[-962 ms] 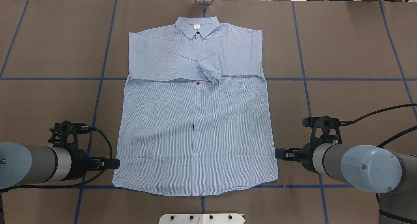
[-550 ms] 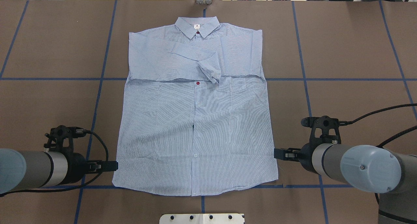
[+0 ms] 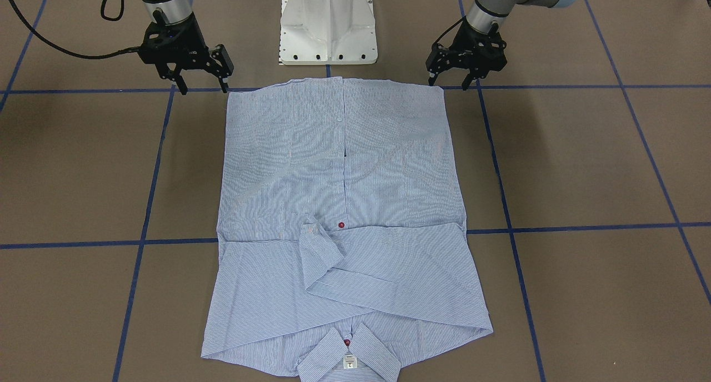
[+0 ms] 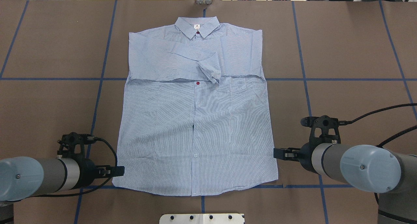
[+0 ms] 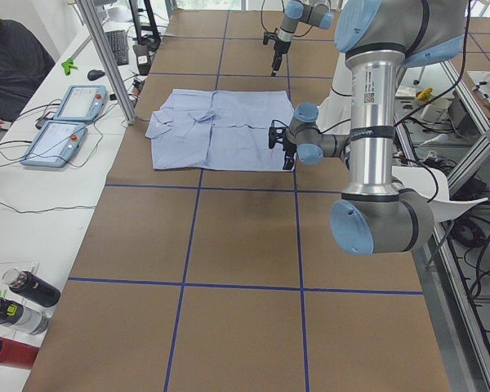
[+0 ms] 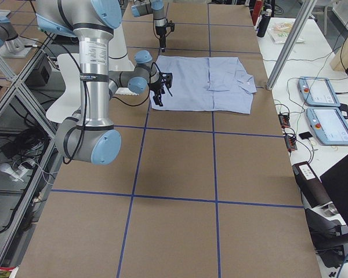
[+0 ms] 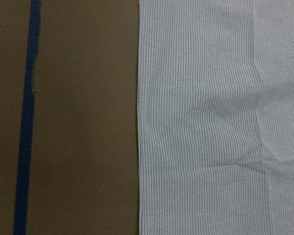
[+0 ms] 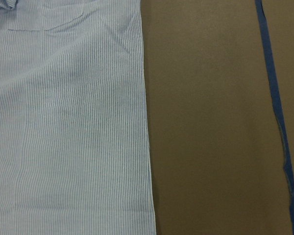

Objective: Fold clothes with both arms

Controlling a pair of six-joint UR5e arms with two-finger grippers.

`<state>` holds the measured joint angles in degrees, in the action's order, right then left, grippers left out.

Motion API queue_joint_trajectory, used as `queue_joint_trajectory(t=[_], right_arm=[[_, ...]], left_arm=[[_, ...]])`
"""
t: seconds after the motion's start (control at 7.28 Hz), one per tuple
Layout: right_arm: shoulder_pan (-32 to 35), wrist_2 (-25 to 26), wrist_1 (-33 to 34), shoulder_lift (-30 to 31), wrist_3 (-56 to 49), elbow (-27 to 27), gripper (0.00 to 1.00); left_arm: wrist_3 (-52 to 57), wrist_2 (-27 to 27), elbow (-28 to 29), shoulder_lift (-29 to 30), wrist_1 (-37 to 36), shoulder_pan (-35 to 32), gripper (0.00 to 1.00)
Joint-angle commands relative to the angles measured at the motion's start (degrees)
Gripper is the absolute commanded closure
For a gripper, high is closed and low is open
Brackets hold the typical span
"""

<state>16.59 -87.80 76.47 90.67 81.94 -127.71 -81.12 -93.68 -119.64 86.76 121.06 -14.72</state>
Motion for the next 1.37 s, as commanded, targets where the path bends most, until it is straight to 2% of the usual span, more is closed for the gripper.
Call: queue_joint_trajectory(t=[0.0, 0.14, 0.27, 1.1, 1.24], right_arm=[[0.02, 0.0, 0.0, 0.03, -0.03, 0.0, 0.0], [0.02, 0.0, 0.0, 0.03, -0.03, 0.0, 0.0], [0.02, 0.0, 0.0, 0.03, -0.03, -0.09, 0.0], [-0.07, 0.0, 0.0, 0.12, 0.06, -0.09, 0.0], [-0.07, 0.0, 0.0, 0.12, 0.06, -0.09, 0.0]], left_arm=[[-0.01, -0.01, 2.92, 2.35, -0.04, 0.39, 0.1], [-0.01, -0.02, 2.93, 2.7, -0.21, 0.39, 0.32], [-0.01, -0.1, 3.01, 2.71, -0.3, 0.39, 0.38], [-0.1, -0.02, 3.63, 2.18, -1.18, 2.41, 0.41], [-0.1, -0.02, 3.72, 2.62, -2.83, 2.67, 0.47]])
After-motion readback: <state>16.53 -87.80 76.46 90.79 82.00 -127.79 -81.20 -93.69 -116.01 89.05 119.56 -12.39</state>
